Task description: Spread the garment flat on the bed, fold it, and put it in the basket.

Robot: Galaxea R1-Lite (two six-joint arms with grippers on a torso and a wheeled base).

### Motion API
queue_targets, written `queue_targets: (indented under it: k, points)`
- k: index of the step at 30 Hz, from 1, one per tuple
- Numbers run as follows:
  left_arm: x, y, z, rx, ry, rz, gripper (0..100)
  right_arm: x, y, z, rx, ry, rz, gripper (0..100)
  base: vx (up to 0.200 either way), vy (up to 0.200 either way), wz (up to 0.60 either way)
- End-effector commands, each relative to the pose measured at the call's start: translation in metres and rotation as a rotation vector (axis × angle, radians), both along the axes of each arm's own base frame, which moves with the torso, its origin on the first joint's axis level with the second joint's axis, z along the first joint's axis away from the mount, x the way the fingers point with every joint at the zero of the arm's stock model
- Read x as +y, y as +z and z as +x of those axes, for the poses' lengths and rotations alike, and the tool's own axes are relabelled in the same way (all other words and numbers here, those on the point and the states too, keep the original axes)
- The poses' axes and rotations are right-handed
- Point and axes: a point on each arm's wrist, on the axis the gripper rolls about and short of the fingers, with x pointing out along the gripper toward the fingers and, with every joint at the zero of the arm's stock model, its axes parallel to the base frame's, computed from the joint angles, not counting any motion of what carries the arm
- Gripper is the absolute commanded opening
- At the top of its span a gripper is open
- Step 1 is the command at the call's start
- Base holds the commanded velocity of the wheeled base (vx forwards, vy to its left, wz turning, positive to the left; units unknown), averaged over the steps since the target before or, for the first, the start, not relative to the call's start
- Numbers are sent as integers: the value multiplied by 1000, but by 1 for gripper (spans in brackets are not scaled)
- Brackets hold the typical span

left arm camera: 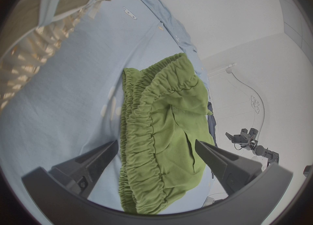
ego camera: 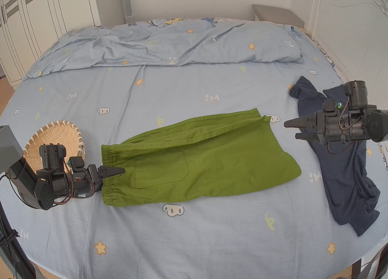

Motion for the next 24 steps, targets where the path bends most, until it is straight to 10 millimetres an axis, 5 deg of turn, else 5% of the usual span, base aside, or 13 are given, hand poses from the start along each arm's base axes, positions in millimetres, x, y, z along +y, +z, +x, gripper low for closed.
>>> queue_targets:
  k: [1,10,11,24]
  points:
    - [-1,-5,3,8,-3,-2,100,0,-1,0,3,1,0,100,0,0,0]
    - [-10,-9,13,-25,-15,-25,100,0,-2,1,5,1,0,100,0,0,0]
    - [-12,-8,14,-26,-15,-36,0,0,-2,1,5,1,0,100,0,0,0]
    - [-12,2,13,-36,6,-77,0,0,-1,2,-1,3,1,100,0,0,0]
